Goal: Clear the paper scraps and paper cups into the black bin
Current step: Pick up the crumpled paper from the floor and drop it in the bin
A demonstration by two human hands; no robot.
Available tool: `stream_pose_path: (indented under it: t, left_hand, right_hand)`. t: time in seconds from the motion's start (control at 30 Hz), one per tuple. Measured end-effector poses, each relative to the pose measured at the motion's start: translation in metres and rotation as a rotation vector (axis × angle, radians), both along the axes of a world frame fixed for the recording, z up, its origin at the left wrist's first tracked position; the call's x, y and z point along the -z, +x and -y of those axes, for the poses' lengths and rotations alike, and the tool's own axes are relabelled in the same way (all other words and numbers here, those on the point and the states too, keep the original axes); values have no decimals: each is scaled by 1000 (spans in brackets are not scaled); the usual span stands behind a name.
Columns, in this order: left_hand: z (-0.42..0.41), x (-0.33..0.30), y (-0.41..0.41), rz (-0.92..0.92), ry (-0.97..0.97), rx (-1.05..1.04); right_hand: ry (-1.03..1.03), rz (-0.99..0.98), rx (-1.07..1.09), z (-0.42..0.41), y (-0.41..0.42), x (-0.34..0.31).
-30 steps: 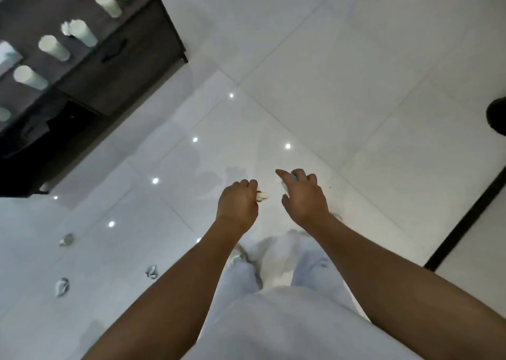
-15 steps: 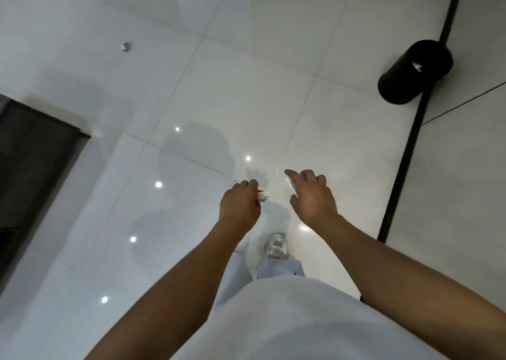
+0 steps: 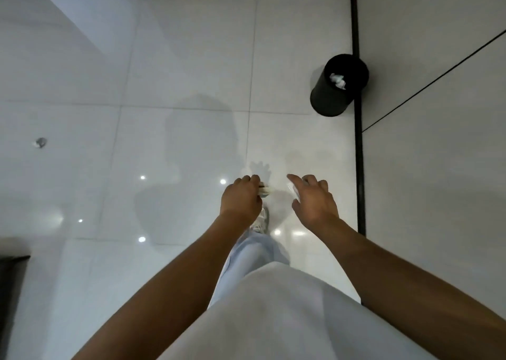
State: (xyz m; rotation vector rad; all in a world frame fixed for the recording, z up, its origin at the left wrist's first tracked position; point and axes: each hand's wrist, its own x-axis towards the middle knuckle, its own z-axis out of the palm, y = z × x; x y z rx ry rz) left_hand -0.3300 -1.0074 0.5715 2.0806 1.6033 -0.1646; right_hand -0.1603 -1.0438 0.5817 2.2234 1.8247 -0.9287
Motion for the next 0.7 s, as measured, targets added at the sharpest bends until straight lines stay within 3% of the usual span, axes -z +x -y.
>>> stream_pose_path:
  t: [0.27, 0.7]
  left_hand:
    - [-157, -7, 77, -1, 3, 108]
    - [-351, 25, 271, 9, -16, 111]
  right_hand:
    - [115, -30, 100, -132, 67, -3]
    - [31, -46, 172, -316, 256, 34]
